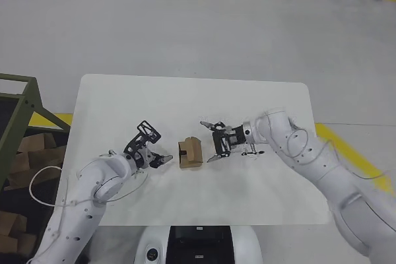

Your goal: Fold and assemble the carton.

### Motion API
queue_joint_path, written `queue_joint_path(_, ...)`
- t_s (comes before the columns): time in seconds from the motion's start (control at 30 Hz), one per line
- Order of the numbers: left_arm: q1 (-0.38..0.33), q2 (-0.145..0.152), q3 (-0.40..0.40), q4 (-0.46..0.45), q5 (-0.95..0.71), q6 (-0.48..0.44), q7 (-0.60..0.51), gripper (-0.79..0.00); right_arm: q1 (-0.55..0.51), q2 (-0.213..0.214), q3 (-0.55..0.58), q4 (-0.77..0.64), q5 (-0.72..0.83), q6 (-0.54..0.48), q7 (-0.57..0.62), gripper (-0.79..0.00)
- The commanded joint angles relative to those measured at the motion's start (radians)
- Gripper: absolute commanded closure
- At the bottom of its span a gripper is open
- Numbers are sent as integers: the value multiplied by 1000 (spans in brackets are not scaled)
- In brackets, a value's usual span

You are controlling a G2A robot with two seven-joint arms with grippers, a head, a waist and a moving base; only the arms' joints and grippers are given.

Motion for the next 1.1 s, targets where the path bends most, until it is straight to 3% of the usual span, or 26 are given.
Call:
queue_joint_path(0.0,-7,-1,8,9,3,6,0,-785,-25,30,46,-49,7,31,-69,-785)
queue_joint_path(0.1,-15,-3,23,14,1,7,0,-785,-69,71,92,-139,-19,32,-165,-785)
queue_joint_path(0.23,-17,-3,28,11,-9,-7,5,-785,-109,103,129,-197,-42,16,-158,-785)
queue_joint_path(0.27,-14,-2,23,8,-14,-14,9,-785,-120,108,139,-202,-32,14,-144,-751)
queue_joint_path(0.43,22,8,-40,-10,-62,-84,52,-785,-167,114,174,-223,81,-18,-69,-231)
queue_joint_path(0.47,30,10,-56,-15,-74,-104,64,-785,-168,111,173,-226,92,-22,-30,-188)
queue_joint_path(0.57,53,16,-92,-24,-102,-161,93,-785,-172,98,164,-239,147,-29,49,-148)
queue_joint_path(0.8,52,19,-87,-9,-98,-153,83,-785,-139,49,107,-207,240,-45,216,-62)
queue_joint_path(1.07,19,16,-43,13,-105,-136,66,-785,-93,4,56,-153,252,-42,319,-102)
